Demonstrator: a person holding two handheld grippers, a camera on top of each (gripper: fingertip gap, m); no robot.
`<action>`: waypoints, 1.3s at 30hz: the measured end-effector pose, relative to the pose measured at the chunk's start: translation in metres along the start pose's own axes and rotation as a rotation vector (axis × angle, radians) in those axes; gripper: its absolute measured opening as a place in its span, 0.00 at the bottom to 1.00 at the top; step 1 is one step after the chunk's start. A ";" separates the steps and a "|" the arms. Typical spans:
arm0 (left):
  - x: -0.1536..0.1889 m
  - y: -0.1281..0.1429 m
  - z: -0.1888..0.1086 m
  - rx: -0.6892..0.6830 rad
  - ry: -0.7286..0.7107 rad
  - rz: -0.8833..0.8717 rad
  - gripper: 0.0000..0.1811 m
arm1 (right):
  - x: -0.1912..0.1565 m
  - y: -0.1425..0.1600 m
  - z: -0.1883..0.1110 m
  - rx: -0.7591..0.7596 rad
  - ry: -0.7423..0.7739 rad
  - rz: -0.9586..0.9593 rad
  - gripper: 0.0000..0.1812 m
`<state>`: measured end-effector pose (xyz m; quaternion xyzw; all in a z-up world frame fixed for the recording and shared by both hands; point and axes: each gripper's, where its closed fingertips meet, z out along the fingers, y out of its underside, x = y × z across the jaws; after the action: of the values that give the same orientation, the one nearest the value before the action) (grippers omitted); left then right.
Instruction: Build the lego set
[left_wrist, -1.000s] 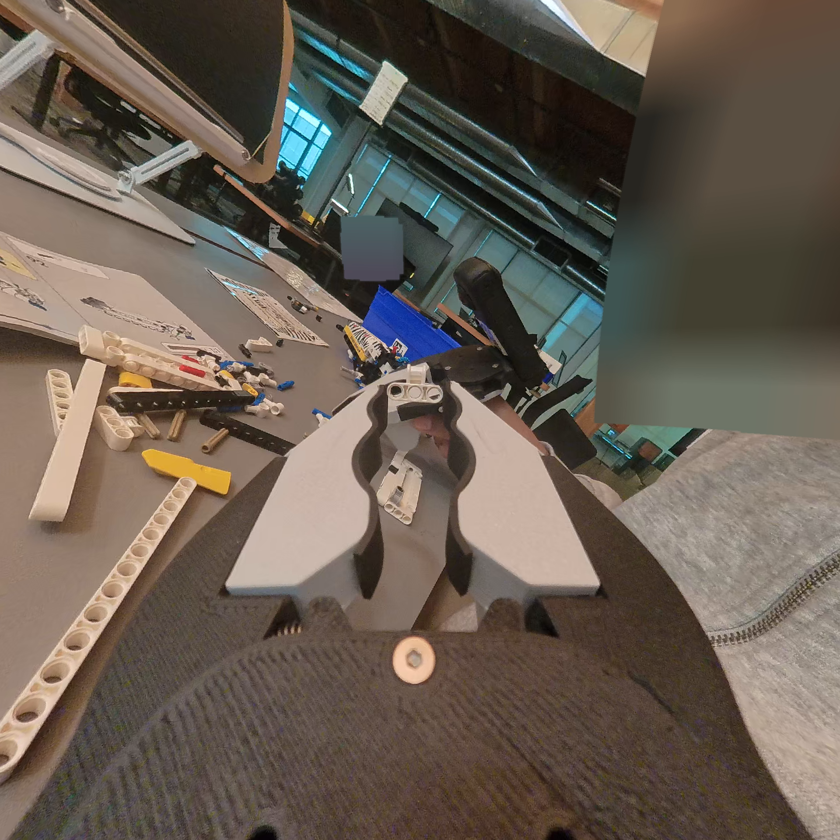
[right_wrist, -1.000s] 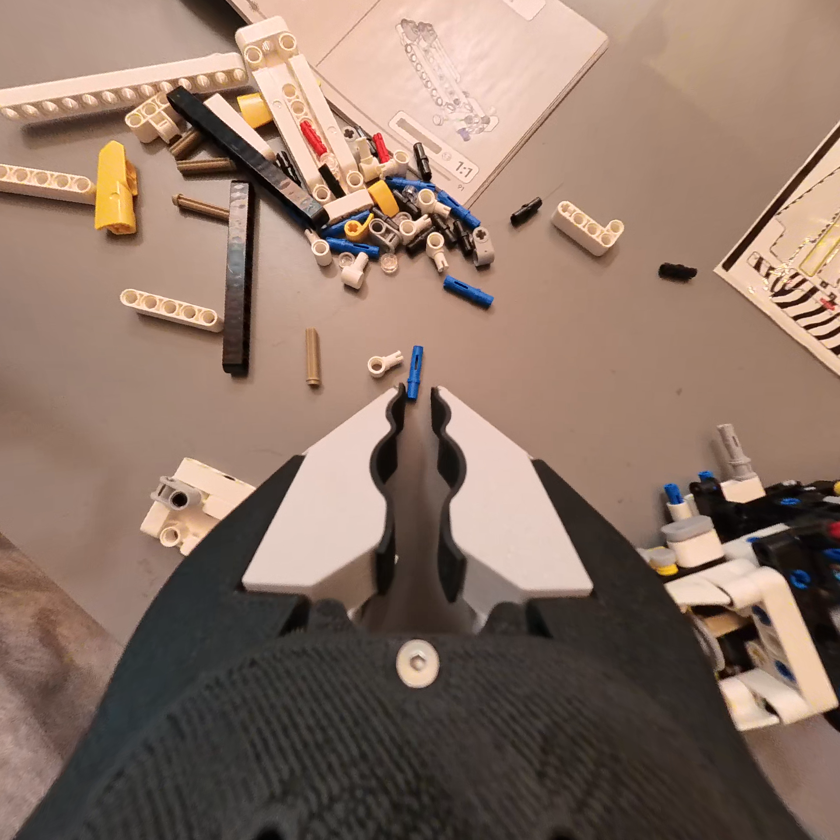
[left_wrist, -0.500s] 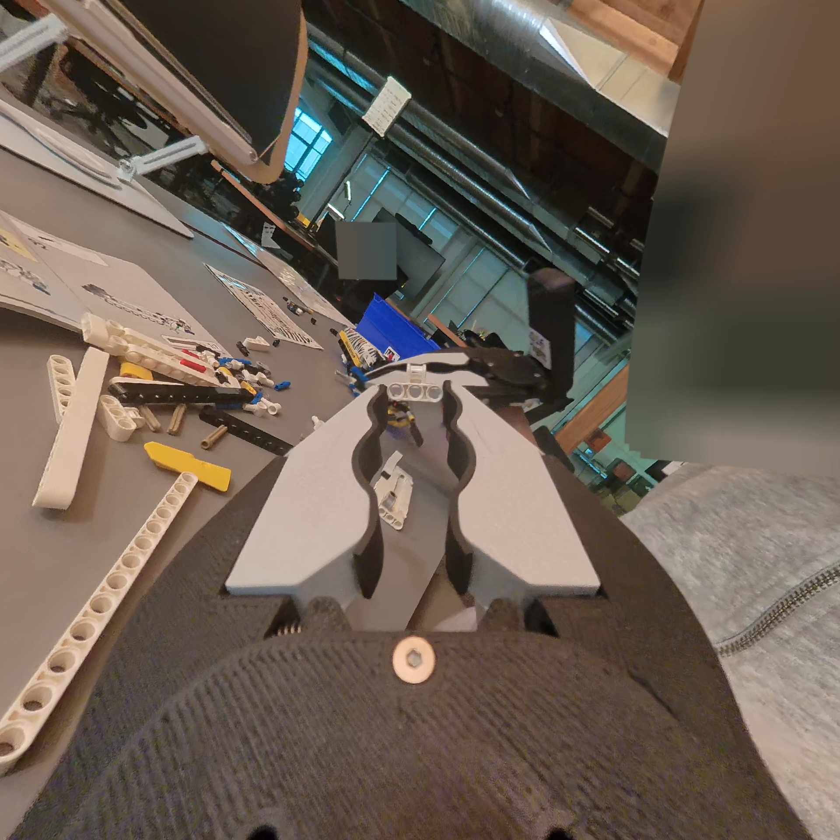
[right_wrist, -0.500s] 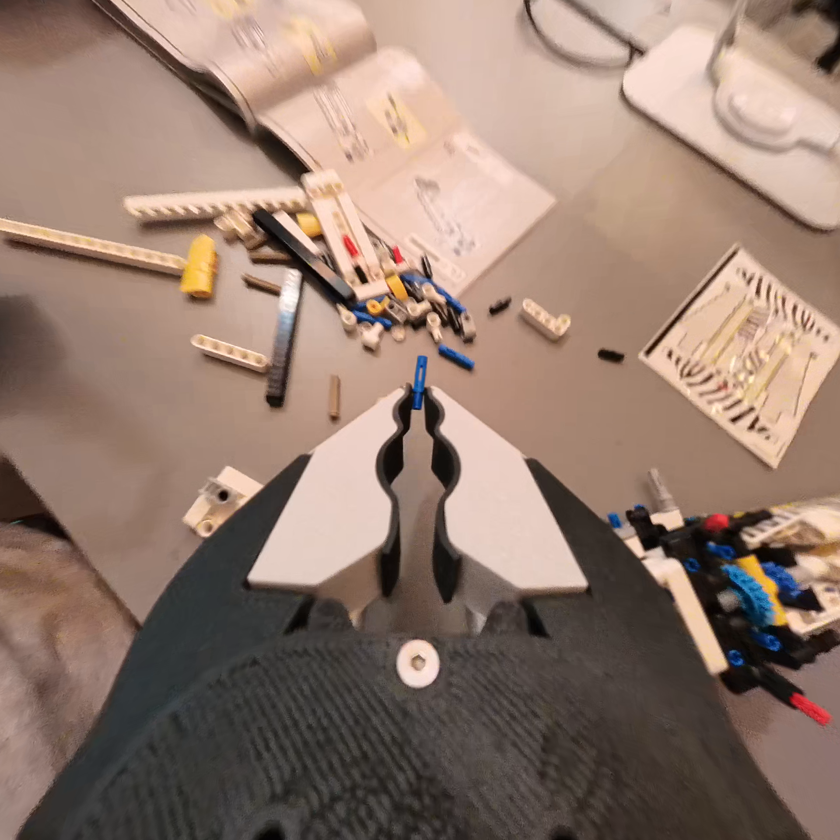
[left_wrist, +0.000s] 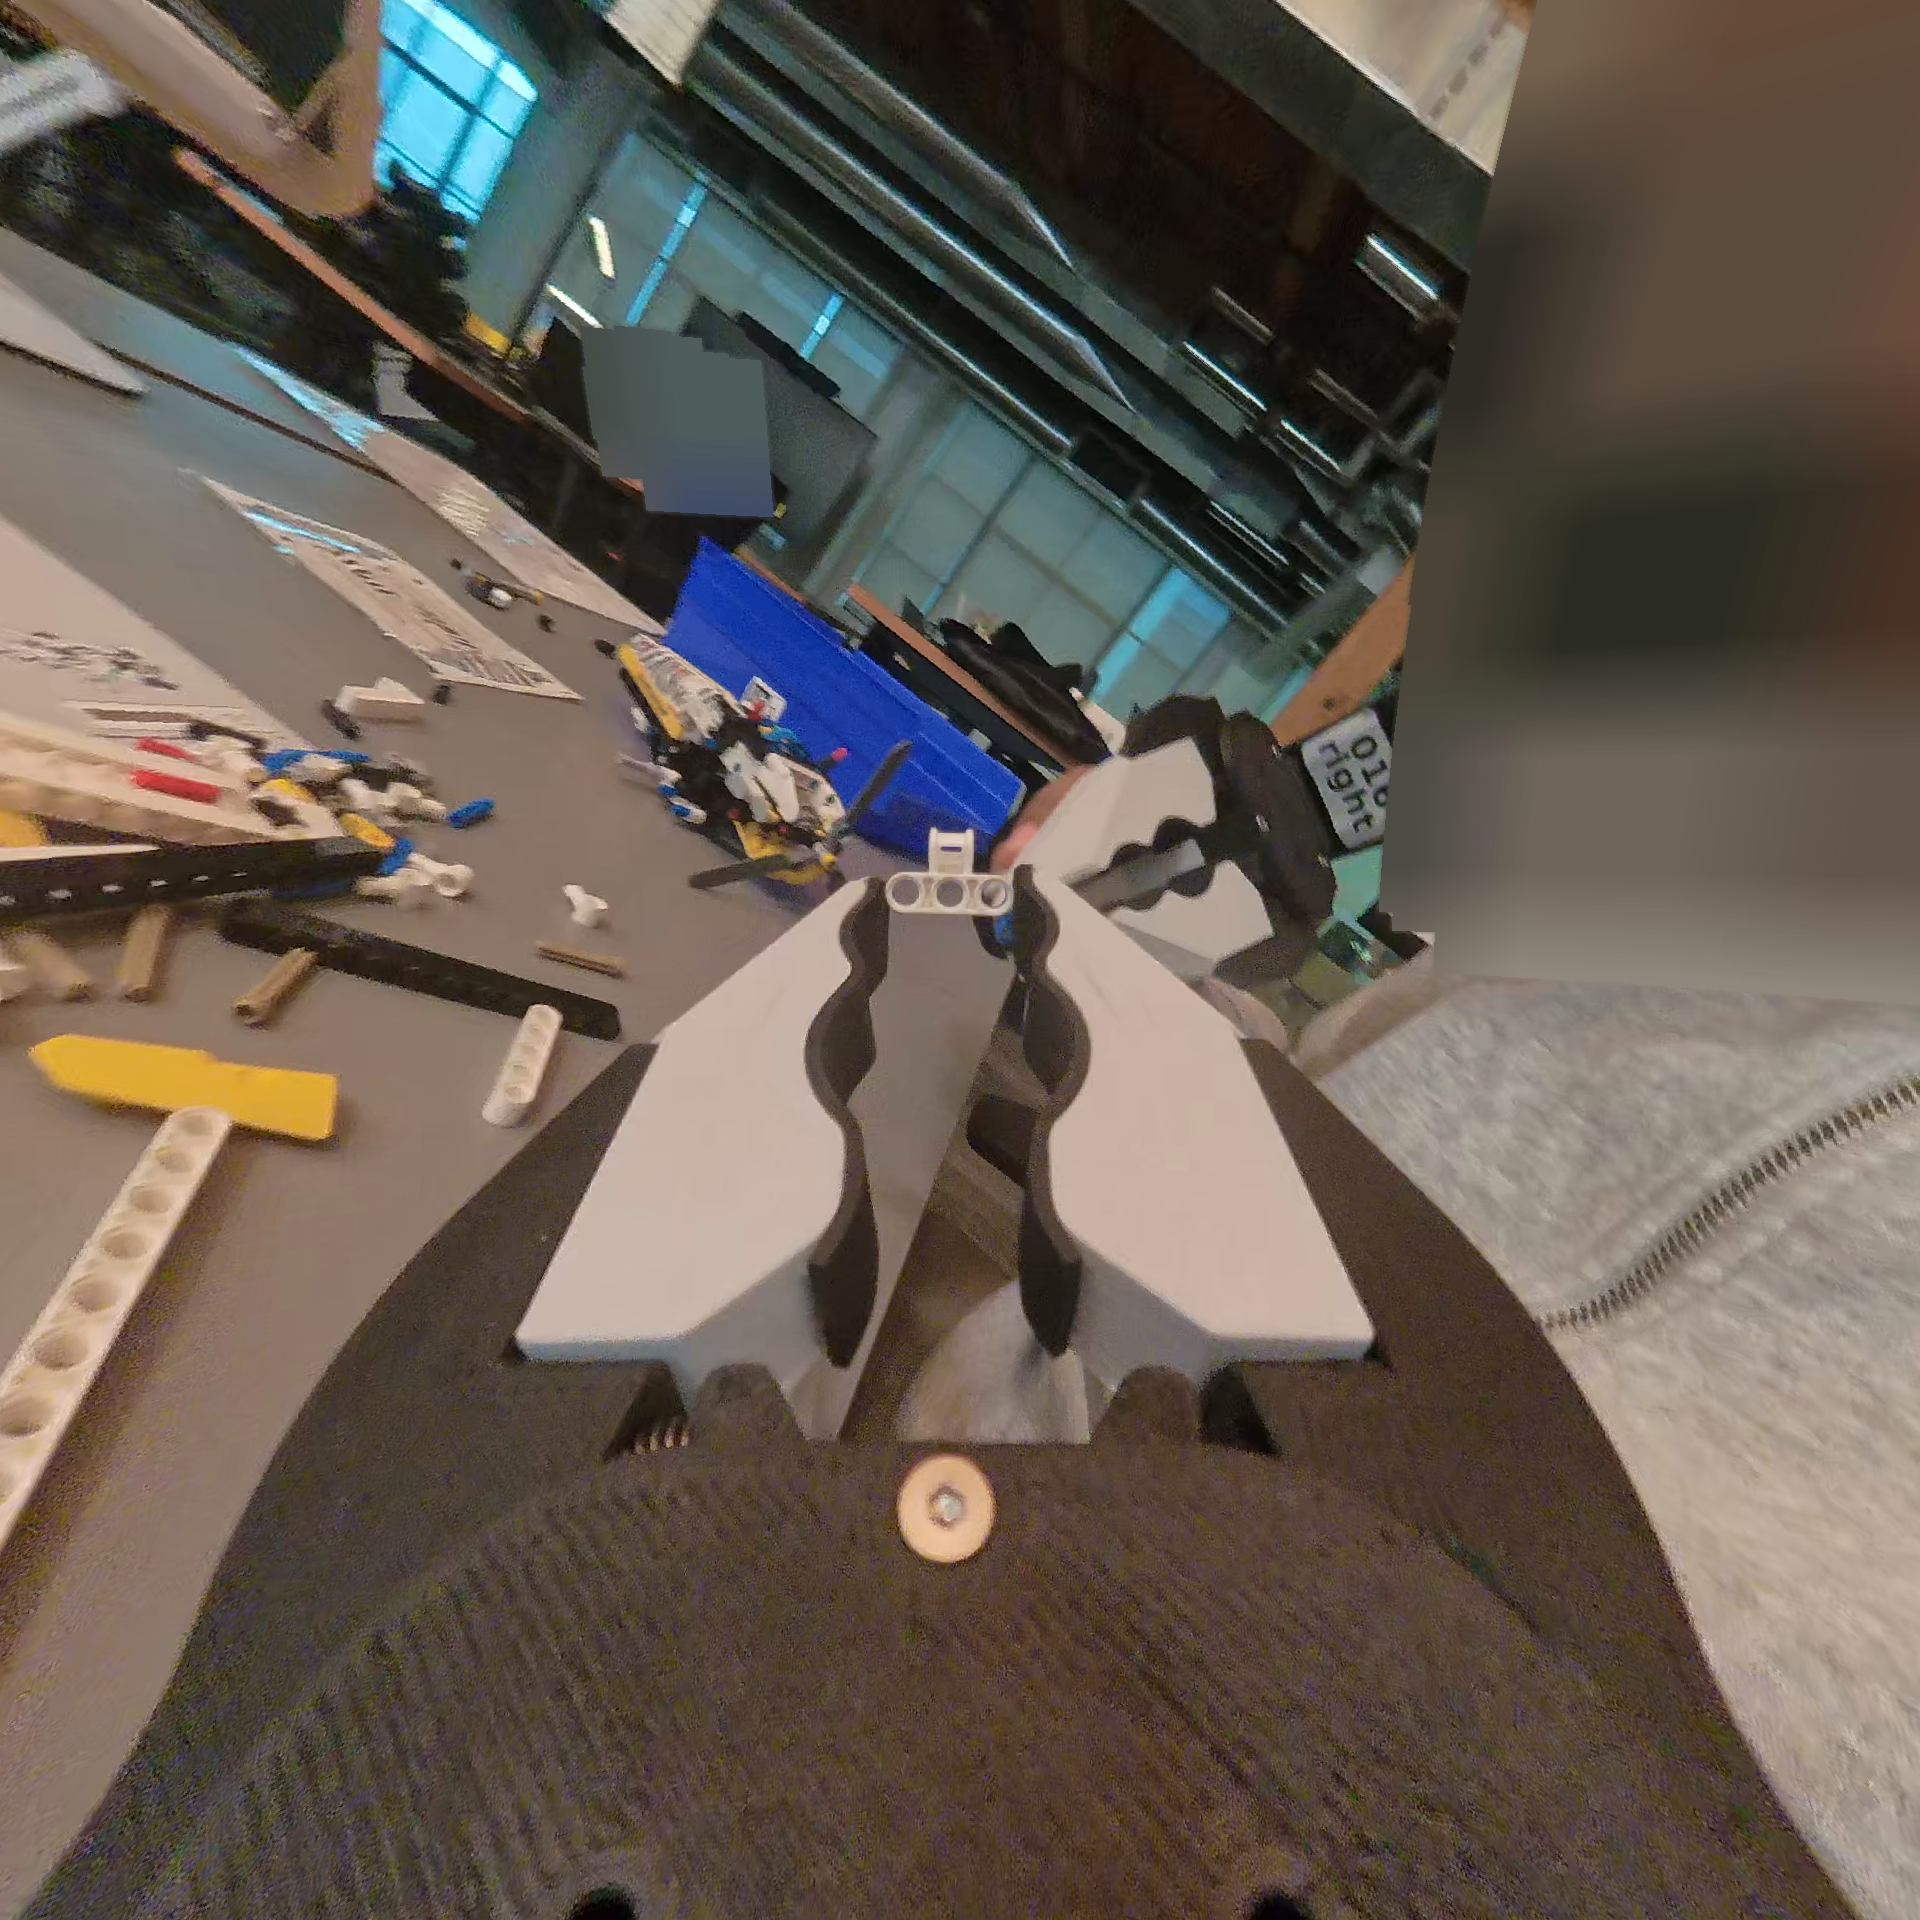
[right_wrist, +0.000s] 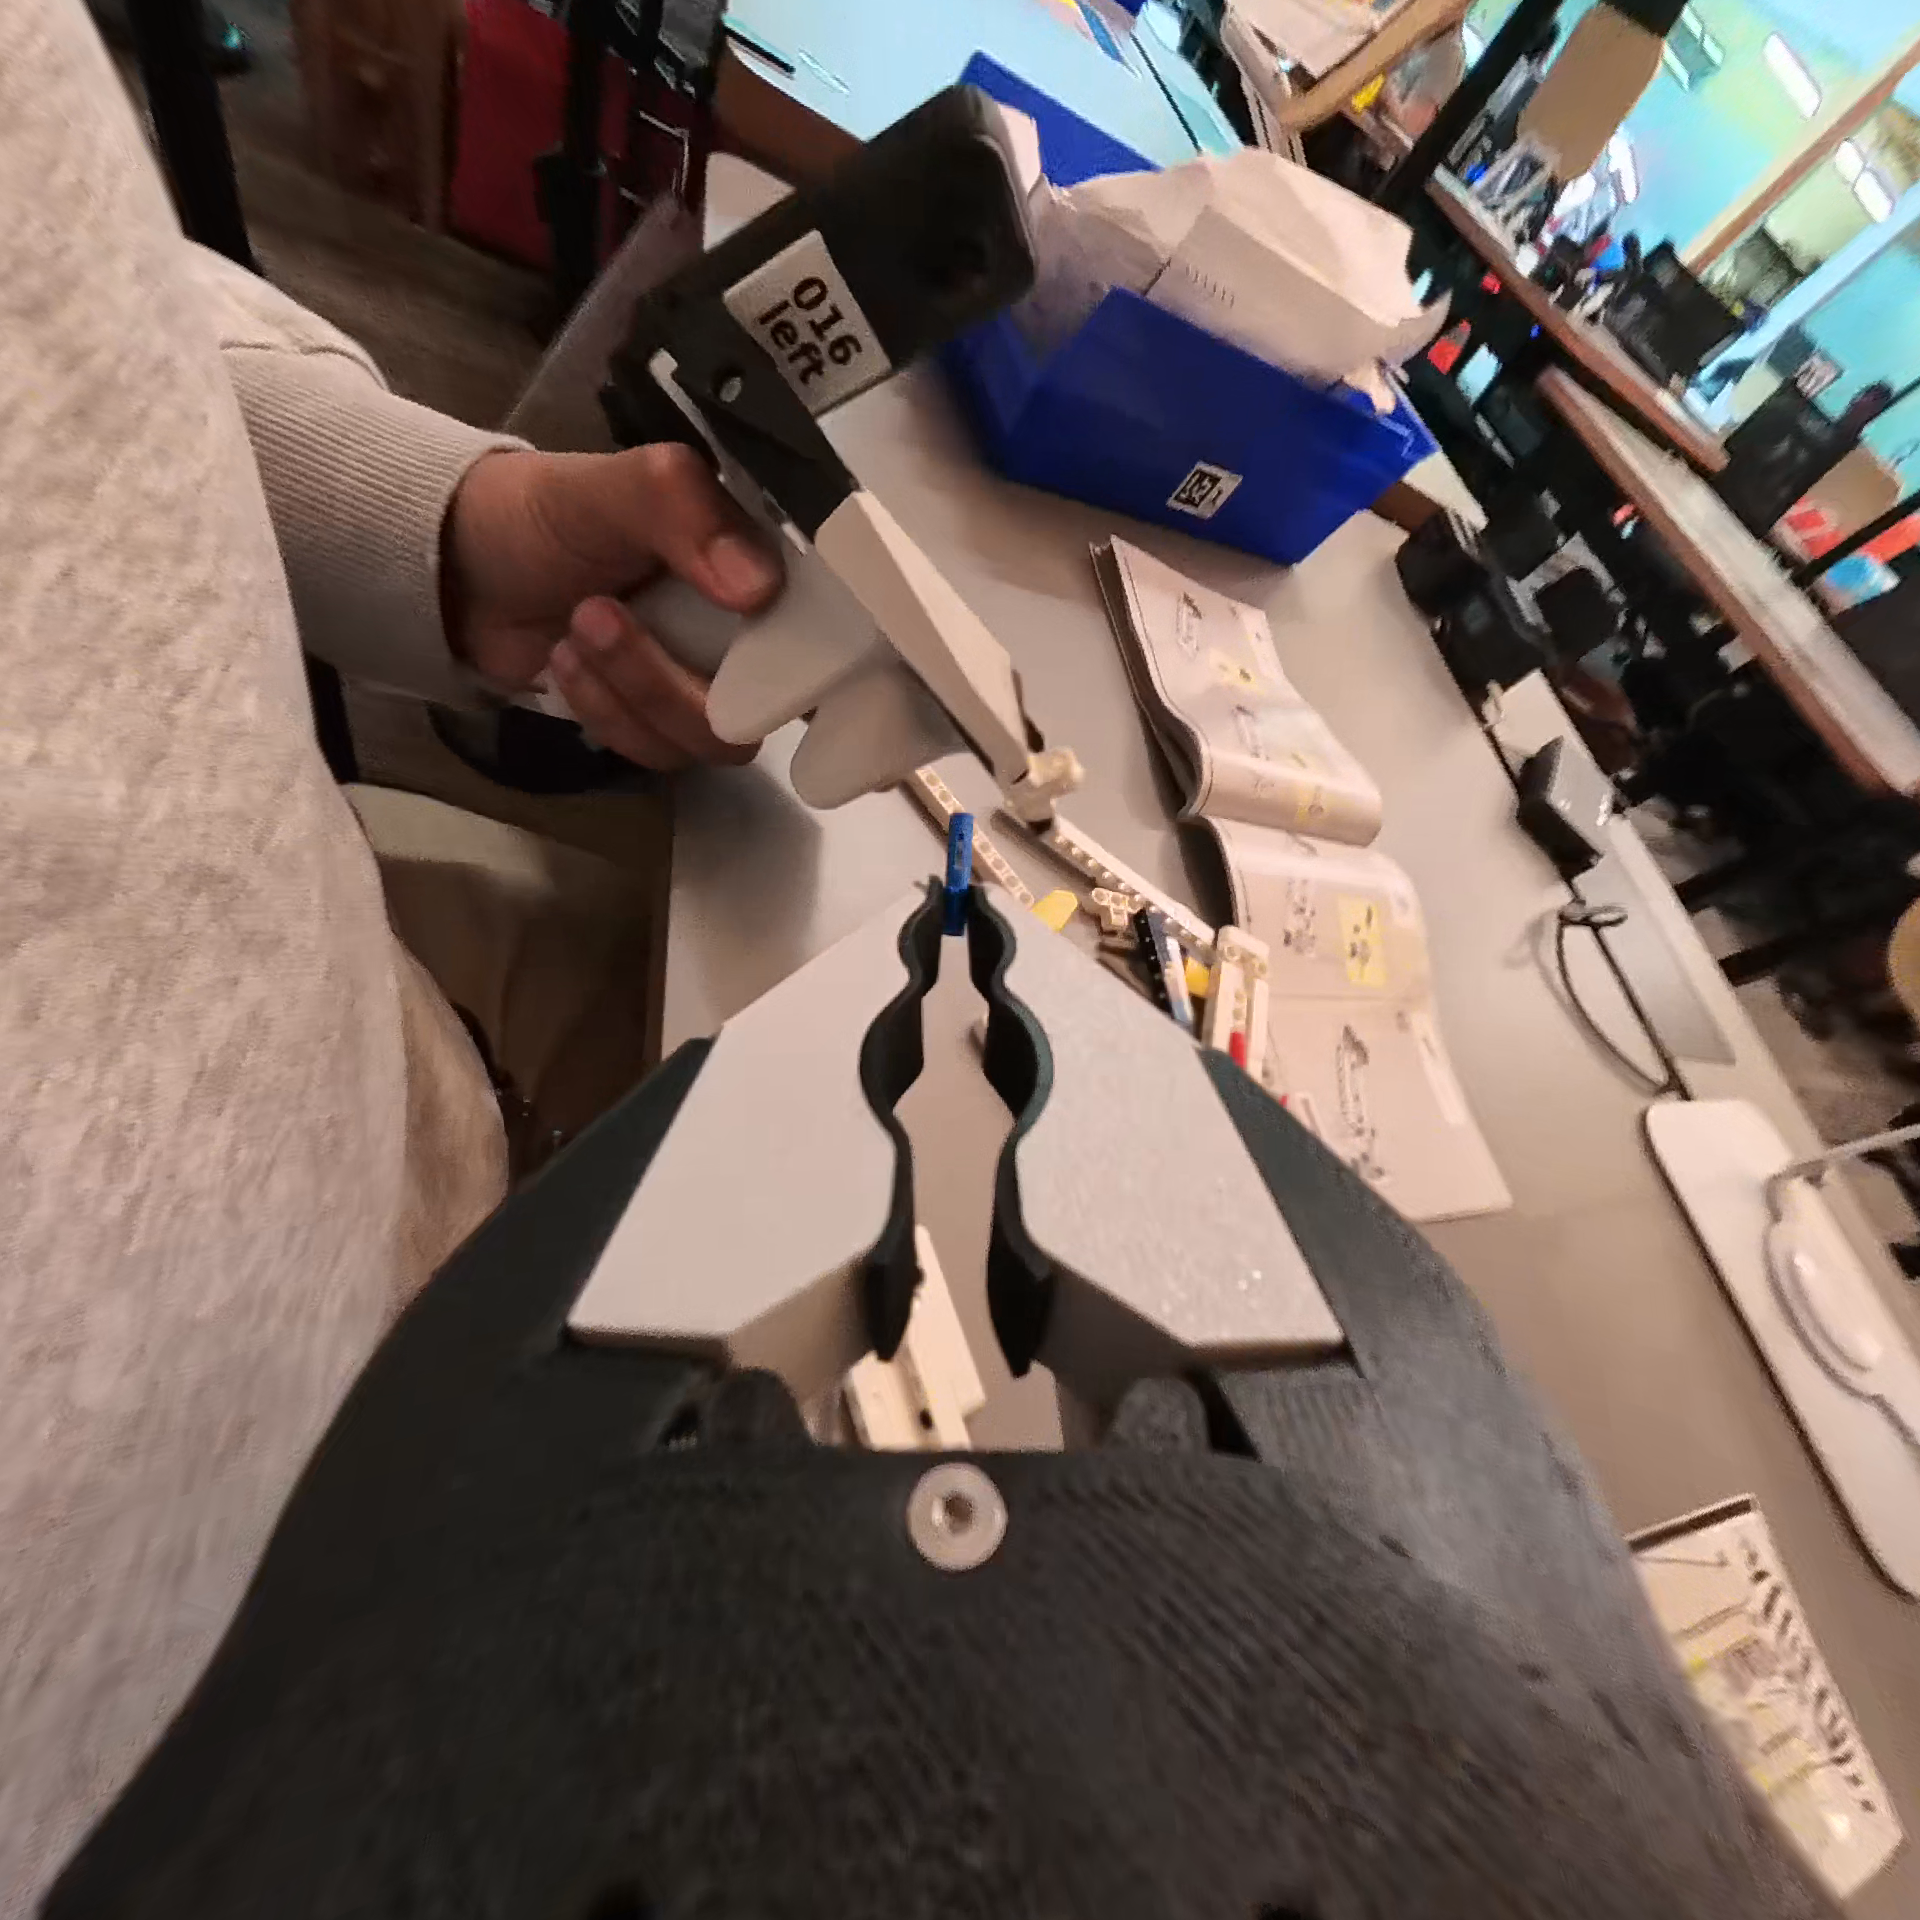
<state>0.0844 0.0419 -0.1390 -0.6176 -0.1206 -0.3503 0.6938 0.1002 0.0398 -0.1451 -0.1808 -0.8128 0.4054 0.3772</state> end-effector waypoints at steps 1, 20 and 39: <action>0.004 0.003 0.002 -0.017 0.020 0.012 0.12 | 0.000 -0.001 -0.001 0.005 0.003 -0.024 0.01; 0.016 -0.008 0.003 0.064 0.195 -0.165 0.12 | 0.011 -0.012 -0.016 0.098 0.039 -0.008 0.01; -0.006 0.010 0.014 -0.079 -0.083 0.058 0.13 | 0.011 0.011 -0.005 -0.111 0.176 -0.300 0.01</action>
<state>0.0900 0.0571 -0.1479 -0.6619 -0.1171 -0.3086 0.6730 0.0966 0.0552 -0.1467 -0.1126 -0.8157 0.2818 0.4925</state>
